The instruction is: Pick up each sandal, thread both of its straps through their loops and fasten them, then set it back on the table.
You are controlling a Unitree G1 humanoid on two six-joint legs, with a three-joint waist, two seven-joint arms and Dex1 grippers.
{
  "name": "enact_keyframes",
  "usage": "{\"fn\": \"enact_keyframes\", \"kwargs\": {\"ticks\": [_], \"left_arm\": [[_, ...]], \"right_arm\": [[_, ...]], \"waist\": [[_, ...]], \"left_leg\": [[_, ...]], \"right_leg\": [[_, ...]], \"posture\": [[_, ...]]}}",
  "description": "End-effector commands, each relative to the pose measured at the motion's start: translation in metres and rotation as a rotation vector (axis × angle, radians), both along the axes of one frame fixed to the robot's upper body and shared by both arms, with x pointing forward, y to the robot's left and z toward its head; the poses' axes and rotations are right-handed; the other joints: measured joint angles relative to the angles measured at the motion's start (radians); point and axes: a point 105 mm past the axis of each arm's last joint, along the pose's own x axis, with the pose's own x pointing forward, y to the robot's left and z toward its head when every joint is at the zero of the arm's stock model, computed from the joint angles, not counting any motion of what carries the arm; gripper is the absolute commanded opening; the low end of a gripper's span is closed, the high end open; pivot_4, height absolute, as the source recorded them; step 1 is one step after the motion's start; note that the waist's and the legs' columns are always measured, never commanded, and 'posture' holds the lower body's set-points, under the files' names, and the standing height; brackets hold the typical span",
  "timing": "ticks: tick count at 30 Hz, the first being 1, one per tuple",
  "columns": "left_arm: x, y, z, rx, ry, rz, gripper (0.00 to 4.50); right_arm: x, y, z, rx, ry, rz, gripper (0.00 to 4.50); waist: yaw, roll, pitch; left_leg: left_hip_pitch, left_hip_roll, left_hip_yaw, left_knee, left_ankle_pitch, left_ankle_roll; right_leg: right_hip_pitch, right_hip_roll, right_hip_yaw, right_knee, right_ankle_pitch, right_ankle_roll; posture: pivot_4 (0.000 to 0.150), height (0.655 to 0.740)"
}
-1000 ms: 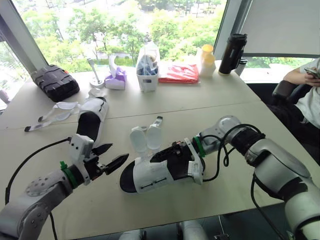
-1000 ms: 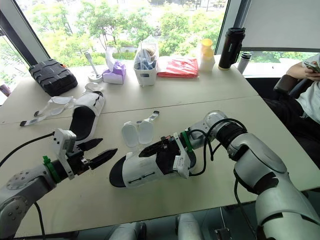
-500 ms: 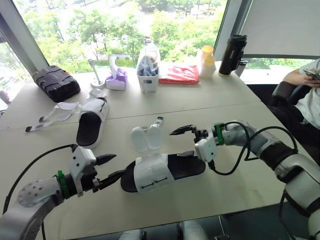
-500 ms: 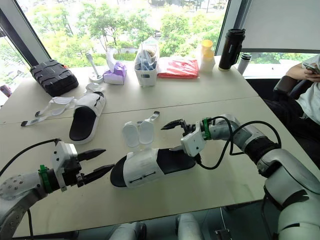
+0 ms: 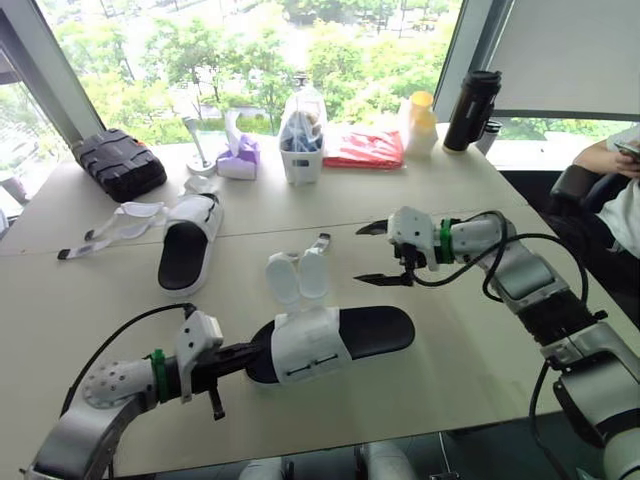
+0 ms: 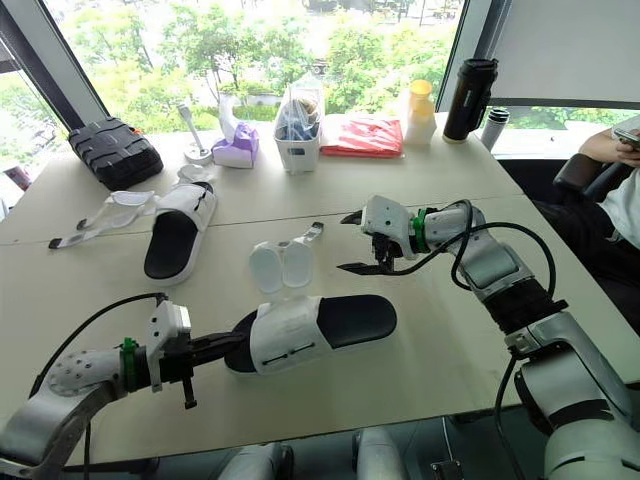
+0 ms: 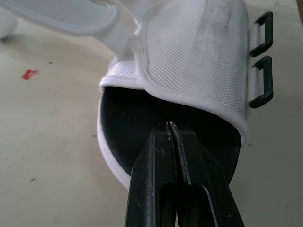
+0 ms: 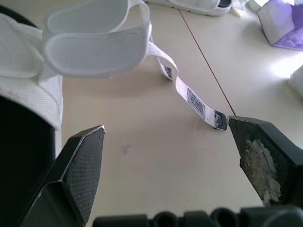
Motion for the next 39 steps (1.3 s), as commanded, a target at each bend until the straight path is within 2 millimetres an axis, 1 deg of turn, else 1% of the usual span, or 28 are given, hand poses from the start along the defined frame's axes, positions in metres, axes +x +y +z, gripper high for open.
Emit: {"fn": "enact_keyframes", "kwargs": {"ticks": [1, 5, 8, 11, 13, 14, 16, 18, 22, 24, 27, 32, 34, 37, 39], "left_arm": [[0.0, -0.008, 0.001, -0.001, -0.008, -0.036, 0.03], [-0.002, -0.015, -0.005, 0.014, 0.009, -0.071, 0.03], [0.001, -0.023, -0.005, -0.013, 0.014, -0.076, 0.03], [0.003, -0.024, -0.006, -0.018, 0.017, -0.076, 0.03], [0.002, -0.023, -0.01, -0.006, 0.025, -0.08, 0.03], [0.002, -0.023, -0.011, -0.001, 0.028, -0.082, 0.03], [0.002, -0.023, -0.013, 0.004, 0.03, -0.083, 0.03], [0.002, -0.023, -0.014, 0.006, 0.03, -0.083, 0.03], [0.004, -0.022, -0.014, 0.012, 0.028, -0.084, 0.03], [0.005, -0.022, -0.014, 0.014, 0.026, -0.085, 0.03], [0.007, -0.023, -0.013, 0.014, 0.018, -0.084, 0.03], [0.007, -0.024, -0.011, 0.012, 0.008, -0.079, 0.03], [0.008, -0.023, -0.011, 0.012, 0.007, -0.077, 0.03], [0.006, -0.021, -0.011, 0.02, 0.008, -0.077, 0.03], [0.006, -0.021, -0.011, 0.023, 0.009, -0.076, 0.03]], "right_arm": [[-0.001, 0.001, 0.016, 0.056, 0.01, -0.02, 4.5], [-0.001, 0.001, 0.013, 0.083, 0.083, -0.054, 4.5], [-0.008, 0.005, 0.012, 0.165, 0.265, -0.069, 4.5], [-0.012, 0.009, 0.016, 0.219, 0.369, -0.082, 4.5], [-0.012, 0.013, 0.016, 0.262, 0.498, -0.106, 4.5], [-0.012, 0.015, 0.012, 0.267, 0.588, -0.137, 4.5], [-0.011, 0.024, 0.007, 0.297, 0.722, -0.169, 4.5], [-0.011, 0.036, 0.012, 0.366, 0.856, -0.17, 4.5], [-0.005, 0.056, 0.017, 0.426, 1.028, -0.204, 4.5], [-0.003, 0.062, 0.017, 0.441, 1.085, -0.217, 4.5], [0.003, 0.073, 0.008, 0.447, 1.165, -0.282, 4.5], [0.004, 0.09, -0.003, 0.447, 1.248, -0.301, 4.5], [0.004, 0.093, -0.004, 0.453, 1.263, -0.302, 4.5], [0.014, 0.101, -0.011, 0.493, 1.259, -0.355, 4.5], [0.019, 0.103, -0.013, 0.525, 1.258, -0.38, 4.5]], "waist": [[0.003, 0.0, 0.0], [0.004, 0.0, 0.0], [0.004, 0.0, 0.0], [0.005, 0.0, 0.0], [0.005, 0.0, 0.0], [0.005, 0.001, 0.0], [0.004, 0.001, -0.001], [0.004, 0.001, -0.001], [0.004, 0.001, -0.001], [0.006, 0.001, -0.001], [0.004, 0.002, -0.001], [0.002, 0.002, -0.001], [0.002, 0.002, -0.001], [0.0, 0.002, -0.001], [0.0, 0.002, -0.001]], "left_leg": [[0.0, 0.0, 0.0, 0.0, 0.0, 0.0], [0.0, 0.0, 0.0, 0.0, 0.0, 0.0], [0.0, 0.0, 0.0, 0.0, 0.0, 0.0], [-0.001, 0.0, 0.0, 0.0, 0.0, 0.0], [0.0, 0.0, 0.0, 0.0, 0.0, 0.0], [0.0, 0.0, 0.0, 0.0, 0.0, 0.0], [0.0, 0.0, 0.0, 0.001, 0.0, 0.0], [0.0, 0.0, 0.0, 0.001, 0.0, 0.0], [0.0, 0.0, 0.0, 0.001, 0.0, 0.0], [0.0, -0.001, 0.0, 0.001, 0.0, 0.0], [-0.001, -0.001, -0.001, 0.001, 0.0, 0.0], [0.0, -0.001, -0.001, 0.001, 0.0, 0.0], [0.0, -0.001, -0.001, 0.001, 0.0, 0.0], [0.0, -0.001, -0.001, 0.001, 0.0, 0.0], [0.0, -0.001, -0.001, 0.001, 0.0, 0.0]], "right_leg": [[0.0, 0.0, 0.0, 0.0, 0.0, 0.0], [-0.001, 0.0, 0.0, 0.0, 0.0, 0.0], [-0.001, 0.0, 0.0, 0.0, 0.0, 0.0], [0.0, -0.001, 0.0, 0.0, 0.0, 0.0], [0.0, -0.001, 0.0, 0.0, 0.0, 0.0], [0.0, -0.001, 0.0, 0.0, 0.0, 0.0], [0.0, -0.001, 0.0, 0.001, 0.0, 0.0], [0.0, -0.001, 0.0, 0.001, 0.0, 0.0], [-0.001, -0.001, -0.001, 0.001, 0.0, 0.0], [-0.001, -0.001, -0.001, 0.001, 0.0, 0.0], [-0.001, -0.001, -0.001, 0.002, 0.0, 0.0], [-0.001, -0.001, -0.001, 0.002, 0.0, 0.0], [-0.001, -0.001, -0.001, 0.002, 0.0, 0.0], [-0.001, -0.001, -0.001, 0.003, 0.0, 0.0], [-0.001, -0.001, -0.001, 0.003, 0.0, 0.0]], "posture": [[0.15, 0.74], [0.15, 0.74], [0.15, 0.74], [0.15, 0.74], [0.15, 0.74], [0.15, 0.74], [0.15, 0.74], [0.15, 0.74], [0.15, 0.74], [0.15, 0.74], [0.15, 0.74], [0.15, 0.74], [0.15, 0.74], [0.15, 0.74], [0.15, 0.74]]}}
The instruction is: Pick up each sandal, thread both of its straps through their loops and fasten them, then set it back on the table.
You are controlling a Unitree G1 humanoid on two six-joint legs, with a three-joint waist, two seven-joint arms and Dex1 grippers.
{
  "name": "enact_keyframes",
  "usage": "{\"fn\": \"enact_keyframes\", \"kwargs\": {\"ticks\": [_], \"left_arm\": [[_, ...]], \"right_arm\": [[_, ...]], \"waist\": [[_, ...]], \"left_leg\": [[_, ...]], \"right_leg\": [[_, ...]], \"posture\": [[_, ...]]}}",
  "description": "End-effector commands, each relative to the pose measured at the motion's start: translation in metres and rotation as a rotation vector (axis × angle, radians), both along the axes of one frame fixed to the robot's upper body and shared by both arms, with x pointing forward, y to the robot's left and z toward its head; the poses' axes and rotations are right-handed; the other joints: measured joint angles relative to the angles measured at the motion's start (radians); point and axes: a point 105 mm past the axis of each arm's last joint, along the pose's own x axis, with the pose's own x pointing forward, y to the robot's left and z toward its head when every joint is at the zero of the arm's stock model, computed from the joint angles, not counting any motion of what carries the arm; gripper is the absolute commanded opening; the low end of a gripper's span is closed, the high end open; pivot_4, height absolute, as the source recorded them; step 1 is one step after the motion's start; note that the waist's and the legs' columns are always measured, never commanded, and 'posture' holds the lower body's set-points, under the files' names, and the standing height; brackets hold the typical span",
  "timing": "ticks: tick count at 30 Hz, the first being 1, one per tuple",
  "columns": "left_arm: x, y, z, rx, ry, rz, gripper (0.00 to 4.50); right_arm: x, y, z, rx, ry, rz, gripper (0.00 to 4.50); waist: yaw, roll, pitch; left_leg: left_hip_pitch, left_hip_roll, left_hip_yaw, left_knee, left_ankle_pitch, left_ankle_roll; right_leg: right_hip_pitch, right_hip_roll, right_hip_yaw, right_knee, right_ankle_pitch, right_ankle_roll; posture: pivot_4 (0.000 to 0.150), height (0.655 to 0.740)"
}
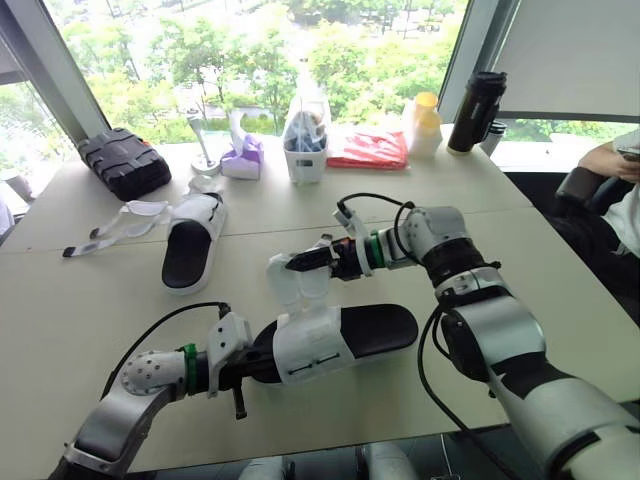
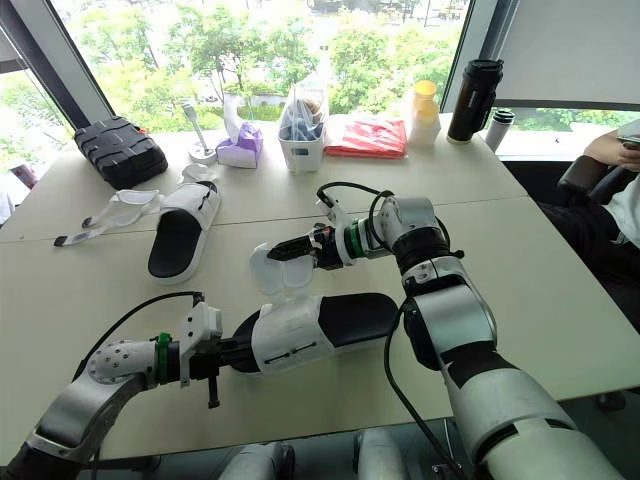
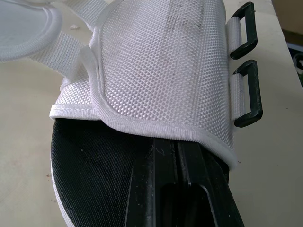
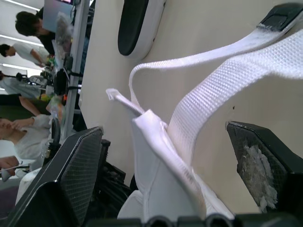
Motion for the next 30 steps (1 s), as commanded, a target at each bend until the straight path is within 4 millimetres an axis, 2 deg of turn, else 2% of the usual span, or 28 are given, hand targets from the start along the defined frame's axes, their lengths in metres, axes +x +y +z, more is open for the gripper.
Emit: {"fn": "enact_keyframes", "kwargs": {"ticks": [1, 11, 17, 19, 21, 25, 27, 30], "left_arm": [[-0.002, 0.001, -0.005, 0.027, 0.015, 0.007, 0.03], [-0.003, 0.001, -0.005, 0.025, 0.018, 0.013, 0.03], [-0.005, -0.002, -0.005, 0.018, 0.024, 0.012, 0.03], [-0.005, -0.002, -0.005, 0.017, 0.025, 0.012, 0.0], [-0.005, -0.003, -0.005, 0.016, 0.026, 0.012, 0.0], [-0.005, -0.004, -0.005, 0.013, 0.027, 0.013, 0.0], [-0.005, -0.004, -0.005, 0.013, 0.029, 0.012, 0.0], [-0.006, -0.005, -0.006, 0.015, 0.035, 0.005, 0.0]], "right_arm": [[0.011, 0.008, 0.011, 0.035, -0.046, -0.052, 4.5], [0.032, 0.009, 0.01, 0.043, -0.092, -0.201, 4.5], [0.041, 0.006, 0.019, 0.07, -0.13, -0.25, 4.5], [0.042, 0.007, 0.022, 0.077, -0.137, -0.253, 3.96], [0.042, 0.008, 0.025, 0.088, -0.143, -0.252, 3.24], [0.042, 0.009, 0.032, 0.12, -0.153, -0.243, 1.06], [0.042, 0.009, 0.036, 0.133, -0.159, -0.233, 0.13], [0.035, 0.009, 0.051, 0.165, -0.23, -0.127, 0.06]], "waist": [[0.0, 0.0, 0.0], [-0.002, 0.0, 0.0], [-0.003, 0.0, 0.0], [-0.003, 0.0, 0.0], [-0.002, 0.0, 0.0], [-0.002, 0.0, 0.0], [-0.002, 0.0, 0.0], [-0.002, 0.0, 0.0]], "left_leg": [[0.0, 0.0, 0.0, 0.0, 0.0, 0.0], [0.0, 0.0, 0.0, 0.0, 0.0, 0.0], [0.0, 0.0, 0.0, 0.0, 0.0, 0.0], [0.0, 0.0, 0.0, 0.0, 0.0, 0.0], [0.0, 0.0, 0.0, 0.0, 0.0, 0.0], [0.0, 0.0, 0.0, 0.0, 0.0, 0.0], [0.0, 0.0, 0.0, 0.0, 0.0, 0.0], [0.0, 0.0, 0.0, 0.0, 0.0, 0.0]], "right_leg": [[0.0, 0.0, 0.0, 0.0, 0.0, 0.0], [0.0, 0.0, 0.0, 0.0, 0.0, 0.0], [0.0, 0.0, 0.0, 0.0, 0.0, 0.0], [0.0, 0.0, 0.0, 0.0, 0.0, 0.0], [0.0, 0.0, 0.0, 0.0, 0.0, 0.0], [0.0, 0.0, 0.0, 0.0, 0.0, 0.0], [0.0, 0.0, 0.0, 0.0, 0.0, 0.0], [0.0, 0.0, 0.0, 0.0, 0.0, 0.0]], "posture": [[0.15, 0.74], [0.15, 0.74], [0.15, 0.74], [0.15, 0.74], [0.15, 0.74], [0.15, 0.74], [0.15, 0.74], [0.15, 0.74]]}}
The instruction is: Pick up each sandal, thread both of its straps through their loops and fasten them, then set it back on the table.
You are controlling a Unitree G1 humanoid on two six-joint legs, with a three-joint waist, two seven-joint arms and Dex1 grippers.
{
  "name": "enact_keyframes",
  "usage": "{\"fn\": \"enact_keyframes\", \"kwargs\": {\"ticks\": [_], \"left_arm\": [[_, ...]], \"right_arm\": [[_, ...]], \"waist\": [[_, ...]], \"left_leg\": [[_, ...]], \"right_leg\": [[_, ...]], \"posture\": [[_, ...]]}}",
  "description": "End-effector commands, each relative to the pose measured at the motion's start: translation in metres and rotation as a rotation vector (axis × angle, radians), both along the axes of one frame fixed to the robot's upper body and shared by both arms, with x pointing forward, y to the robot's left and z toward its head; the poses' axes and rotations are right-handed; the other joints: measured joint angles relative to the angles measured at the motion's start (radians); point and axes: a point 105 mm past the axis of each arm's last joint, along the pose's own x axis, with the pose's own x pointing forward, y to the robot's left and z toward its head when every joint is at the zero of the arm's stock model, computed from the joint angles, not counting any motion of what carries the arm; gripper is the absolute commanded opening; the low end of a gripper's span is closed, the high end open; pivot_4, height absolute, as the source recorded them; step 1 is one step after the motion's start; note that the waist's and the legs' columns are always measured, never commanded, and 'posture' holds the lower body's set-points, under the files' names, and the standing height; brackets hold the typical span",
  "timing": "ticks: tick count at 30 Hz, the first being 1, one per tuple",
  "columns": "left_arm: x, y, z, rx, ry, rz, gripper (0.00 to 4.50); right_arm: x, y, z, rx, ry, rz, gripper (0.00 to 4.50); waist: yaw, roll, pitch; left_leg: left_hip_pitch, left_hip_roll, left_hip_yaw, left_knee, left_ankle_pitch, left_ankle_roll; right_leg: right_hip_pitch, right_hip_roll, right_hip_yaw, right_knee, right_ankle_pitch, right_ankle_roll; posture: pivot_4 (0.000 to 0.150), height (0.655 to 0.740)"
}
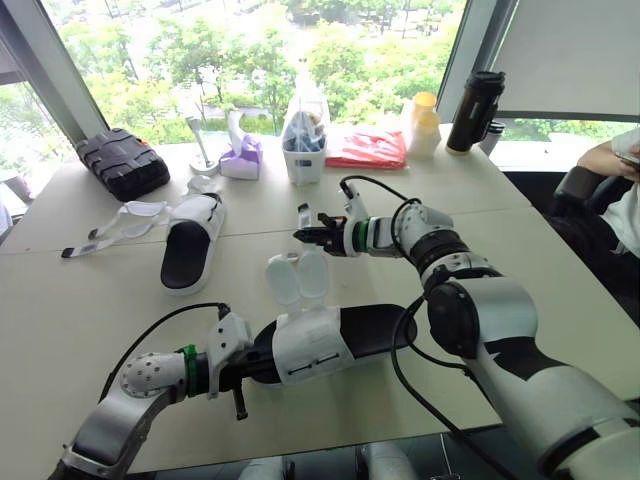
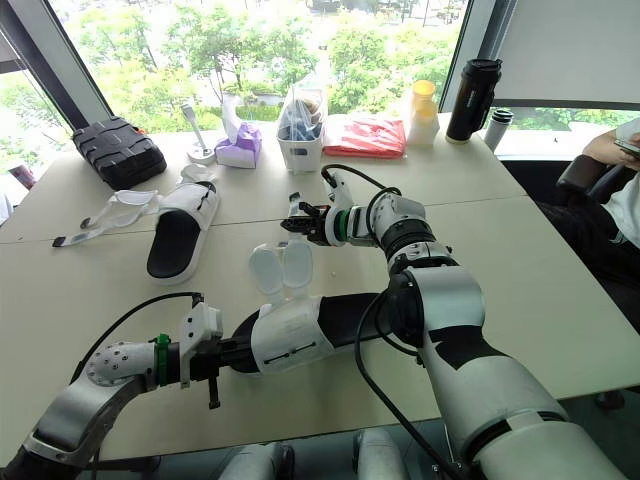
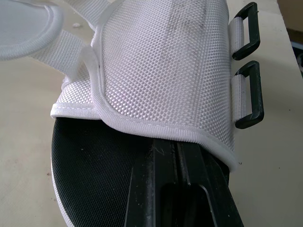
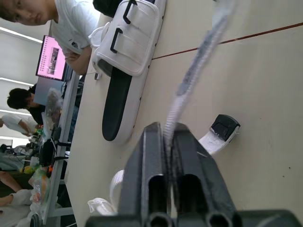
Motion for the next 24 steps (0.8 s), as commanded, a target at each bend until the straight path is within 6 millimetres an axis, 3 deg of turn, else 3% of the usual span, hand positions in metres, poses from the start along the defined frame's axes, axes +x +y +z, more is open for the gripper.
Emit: {"fn": "enact_keyframes", "kwargs": {"ticks": [1, 4, 7, 11, 13, 16, 19, 24], "left_arm": [[-0.005, -0.004, -0.007, 0.011, 0.032, -0.016, 0.0], [-0.005, -0.005, -0.007, 0.011, 0.033, -0.019, 0.0], [-0.005, -0.006, -0.007, 0.01, 0.035, -0.021, 0.0], [-0.005, -0.006, -0.008, 0.012, 0.04, -0.026, 0.0], [-0.005, -0.006, -0.009, 0.013, 0.043, -0.03, 0.0], [-0.005, -0.005, -0.009, 0.013, 0.045, -0.033, 0.0], [-0.004, -0.004, -0.008, 0.014, 0.048, -0.036, 0.0], [-0.006, -0.001, -0.009, 0.023, 0.059, -0.043, 0.0]], "right_arm": [[-0.007, 0.006, 0.044, 0.043, -0.17, 0.153, 0.06], [-0.03, 0.007, 0.062, 0.065, -0.322, 0.363, 0.06], [-0.074, 0.003, 0.073, 0.089, -0.491, 0.586, 0.06], [-0.132, -0.008, 0.065, 0.045, -0.713, 0.785, 0.06], [-0.153, -0.014, 0.047, -0.046, -0.814, 0.881, 0.06], [-0.165, -0.021, 0.023, -0.171, -0.939, 0.967, 0.06], [-0.164, -0.023, 0.001, -0.303, -1.121, 1.017, 0.06], [-0.17, -0.021, -0.01, -0.312, -1.327, 1.065, 0.06]], "waist": [[0.0, 0.0, 0.0], [0.001, 0.0, 0.0], [0.006, 0.0, 0.0], [0.005, 0.001, 0.0], [0.005, 0.001, 0.0], [0.004, 0.001, -0.001], [0.003, 0.001, -0.001], [0.004, 0.001, -0.001]], "left_leg": [[0.0, 0.0, 0.0, 0.0, 0.0, 0.0], [0.0, 0.0, 0.0, 0.0, 0.0, 0.0], [-0.001, 0.0, -0.001, 0.0, 0.0, 0.0], [-0.002, 0.0, -0.002, 0.0, -0.001, 0.001], [-0.001, 0.0, -0.001, 0.0, -0.001, 0.001], [0.0, 0.0, -0.001, 0.0, -0.001, 0.001], [0.001, 0.001, 0.0, 0.002, -0.001, 0.001], [0.001, 0.001, 0.0, 0.002, -0.001, 0.001]], "right_leg": [[0.0, 0.0, 0.0, 0.0, 0.0, 0.0], [0.0, 0.0, 0.0, 0.0, 0.0, 0.0], [0.0, 0.0, -0.001, 0.0, 0.0, 0.0], [0.0, -0.001, -0.001, -0.001, 0.0, 0.001], [0.0, -0.001, -0.001, -0.001, 0.0, 0.001], [0.001, -0.001, -0.002, -0.001, 0.0, 0.001], [0.002, 0.0, -0.002, -0.002, -0.001, 0.001], [0.002, 0.0, -0.002, -0.002, -0.001, 0.001]], "posture": [[0.15, 0.74], [0.15, 0.74], [0.15, 0.74], [0.15, 0.74], [0.15, 0.74], [0.15, 0.74], [0.15, 0.74], [0.15, 0.74]]}}
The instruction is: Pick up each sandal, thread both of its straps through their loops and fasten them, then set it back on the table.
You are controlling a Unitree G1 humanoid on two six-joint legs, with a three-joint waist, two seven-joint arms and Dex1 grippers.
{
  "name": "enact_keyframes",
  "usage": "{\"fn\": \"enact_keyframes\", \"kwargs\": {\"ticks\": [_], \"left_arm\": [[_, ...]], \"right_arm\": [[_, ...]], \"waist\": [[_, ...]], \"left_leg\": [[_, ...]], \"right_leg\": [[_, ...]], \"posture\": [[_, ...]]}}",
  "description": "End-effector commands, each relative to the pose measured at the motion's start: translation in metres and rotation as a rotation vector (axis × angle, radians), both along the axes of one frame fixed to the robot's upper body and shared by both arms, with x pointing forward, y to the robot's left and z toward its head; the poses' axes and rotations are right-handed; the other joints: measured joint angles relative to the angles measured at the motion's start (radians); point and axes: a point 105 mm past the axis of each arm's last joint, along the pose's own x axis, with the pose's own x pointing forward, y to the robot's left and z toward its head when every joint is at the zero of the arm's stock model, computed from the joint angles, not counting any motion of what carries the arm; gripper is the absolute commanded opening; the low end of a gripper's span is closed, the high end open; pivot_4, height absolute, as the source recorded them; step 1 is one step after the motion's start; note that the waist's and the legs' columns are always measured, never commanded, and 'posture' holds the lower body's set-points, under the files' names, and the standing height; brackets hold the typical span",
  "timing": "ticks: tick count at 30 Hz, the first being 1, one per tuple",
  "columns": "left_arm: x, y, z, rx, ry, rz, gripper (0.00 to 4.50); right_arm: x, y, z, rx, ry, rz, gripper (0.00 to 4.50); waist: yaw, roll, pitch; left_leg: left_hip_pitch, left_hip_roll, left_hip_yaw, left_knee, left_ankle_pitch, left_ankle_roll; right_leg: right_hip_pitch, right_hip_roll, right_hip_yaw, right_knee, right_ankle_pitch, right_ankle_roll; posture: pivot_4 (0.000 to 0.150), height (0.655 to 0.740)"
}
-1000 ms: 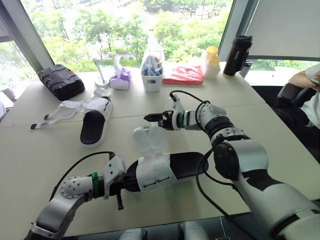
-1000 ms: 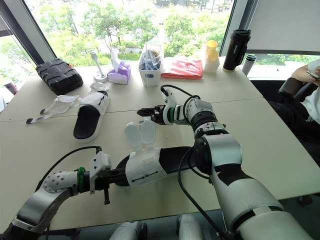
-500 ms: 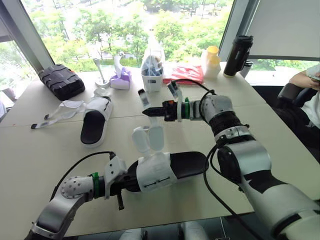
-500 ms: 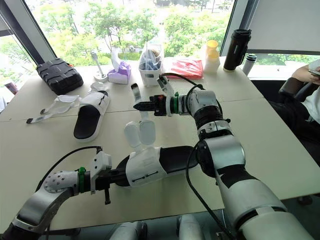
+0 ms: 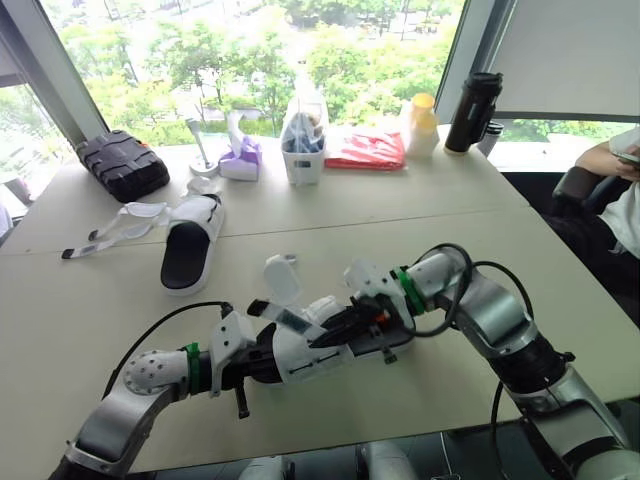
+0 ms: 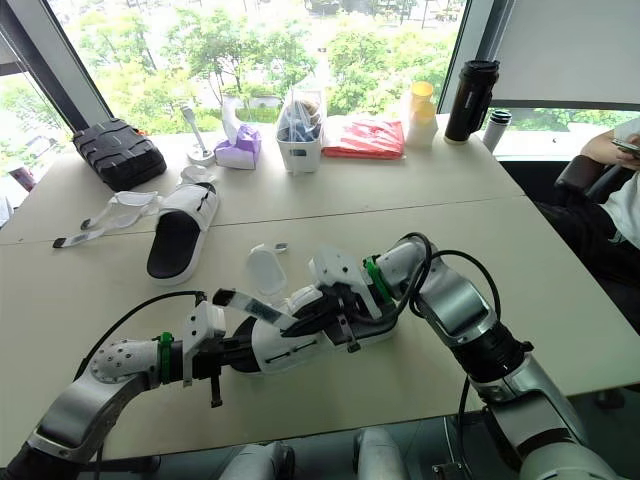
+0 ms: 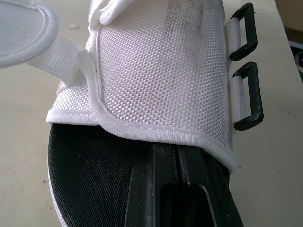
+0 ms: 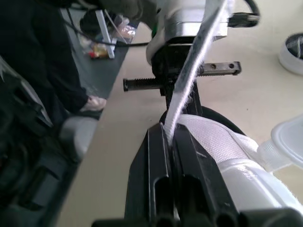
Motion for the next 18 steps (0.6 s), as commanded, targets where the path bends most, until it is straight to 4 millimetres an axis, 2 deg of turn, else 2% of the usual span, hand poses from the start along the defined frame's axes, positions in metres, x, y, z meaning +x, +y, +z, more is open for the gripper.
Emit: {"fn": "enact_keyframes", "kwargs": {"ticks": [1, 10, 14, 18], "left_arm": [[-0.008, 0.002, -0.008, 0.023, 0.046, -0.023, 0.0], [-0.014, 0.006, -0.01, 0.032, 0.064, -0.024, 0.0], [-0.015, 0.006, -0.011, 0.035, 0.067, -0.025, 0.0], [-0.014, 0.006, -0.01, 0.035, 0.064, -0.023, 0.0]], "right_arm": [[-0.008, 0.005, 0.006, 0.086, -0.164, 0.103, 0.06], [-0.02, -0.003, -0.009, 0.158, -0.545, 0.313, 0.06], [-0.024, -0.01, -0.028, 0.182, -0.733, 0.425, 0.06], [-0.021, -0.012, -0.041, 0.211, -0.818, 0.449, 0.06]], "waist": [[0.0, 0.0, 0.0], [0.0, 0.0, 0.0], [-0.001, 0.0, 0.0], [0.0, 0.0, 0.0]], "left_leg": [[0.0, 0.0, 0.0, 0.0, 0.0, 0.0], [0.0, 0.0, 0.0, -0.001, 0.0, 0.0], [0.001, 0.0, 0.0, -0.001, 0.0, 0.0], [0.003, 0.0, 0.0, -0.001, 0.0, 0.0]], "right_leg": [[0.0, 0.0, 0.0, 0.0, 0.0, 0.0], [0.0, 0.0, 0.0, 0.0, 0.0, 0.0], [0.0, 0.0, 0.0, 0.0, 0.0, 0.0], [0.002, 0.0, 0.0, 0.0, 0.0, 0.0]], "posture": [[0.15, 0.74], [0.15, 0.74], [0.15, 0.74], [0.15, 0.74]]}}
